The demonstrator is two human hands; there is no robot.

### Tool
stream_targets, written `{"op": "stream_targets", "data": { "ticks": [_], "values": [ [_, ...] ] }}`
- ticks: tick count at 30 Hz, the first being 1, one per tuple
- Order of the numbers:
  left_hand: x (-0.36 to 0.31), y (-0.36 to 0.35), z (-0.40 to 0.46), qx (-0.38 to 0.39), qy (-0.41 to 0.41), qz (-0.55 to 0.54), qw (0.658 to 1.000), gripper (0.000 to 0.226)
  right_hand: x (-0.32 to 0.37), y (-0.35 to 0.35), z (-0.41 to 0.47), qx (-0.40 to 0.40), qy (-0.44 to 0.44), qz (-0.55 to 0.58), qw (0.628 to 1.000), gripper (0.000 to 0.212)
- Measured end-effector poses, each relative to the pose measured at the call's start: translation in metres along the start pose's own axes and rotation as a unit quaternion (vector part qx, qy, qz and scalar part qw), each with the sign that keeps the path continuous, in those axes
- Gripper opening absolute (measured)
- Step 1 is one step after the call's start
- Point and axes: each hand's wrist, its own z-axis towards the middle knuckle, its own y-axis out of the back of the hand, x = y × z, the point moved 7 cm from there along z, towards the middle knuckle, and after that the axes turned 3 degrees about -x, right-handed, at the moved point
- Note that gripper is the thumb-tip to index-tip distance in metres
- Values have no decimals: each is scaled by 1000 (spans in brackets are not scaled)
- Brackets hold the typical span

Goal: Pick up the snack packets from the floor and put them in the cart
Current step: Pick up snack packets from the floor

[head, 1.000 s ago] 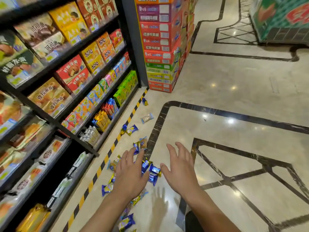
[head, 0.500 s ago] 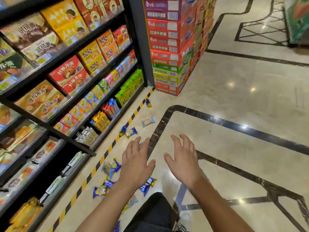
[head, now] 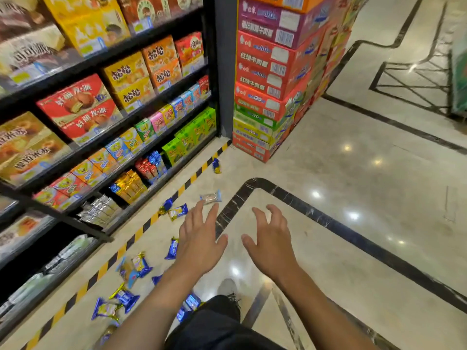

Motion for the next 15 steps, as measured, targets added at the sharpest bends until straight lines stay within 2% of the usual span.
{"op": "stream_targets", "data": {
  "ticks": [6, 10, 15],
  "values": [
    [-27, 21, 94, -6, -4, -30, 1000, 76, -1, 21, 94, 7, 3, 47, 999, 66],
    [-45, 33, 138, -23, 31, -87, 995, 73, -5, 26, 144, 18, 0, 90, 996, 66],
    [-60, 22, 193, -18, 51, 11, 998, 74, -19, 26, 214, 25, 48, 29, 998, 66]
  ]
}}
